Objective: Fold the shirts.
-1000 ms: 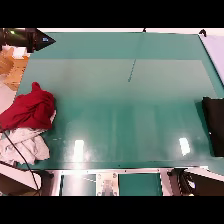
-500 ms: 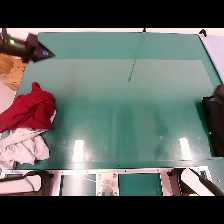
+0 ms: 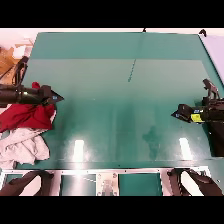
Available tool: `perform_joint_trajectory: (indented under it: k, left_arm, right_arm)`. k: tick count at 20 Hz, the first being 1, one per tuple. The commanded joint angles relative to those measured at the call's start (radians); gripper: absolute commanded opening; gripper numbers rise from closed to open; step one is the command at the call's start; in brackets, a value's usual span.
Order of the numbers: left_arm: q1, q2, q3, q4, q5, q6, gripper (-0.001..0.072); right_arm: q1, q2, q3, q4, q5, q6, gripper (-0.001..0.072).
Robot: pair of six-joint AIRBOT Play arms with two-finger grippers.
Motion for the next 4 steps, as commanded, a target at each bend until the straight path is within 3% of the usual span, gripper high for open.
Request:
perform_joint_trajectory:
  k: [1,4]
  left_arm:
    - [-0.002,0.026,-0.042,0.004,0.029,0.003,0.0028]
    - [-0.001,0.026,-0.042,0.004,0.036,0.004,0.0027]
  right_arm:
    - [0.020,0.006,-0.011,0.012,0.018,0.001,0.0019]
    - [0.020,0.006,-0.011,0.012,0.018,0.001,0.0019]
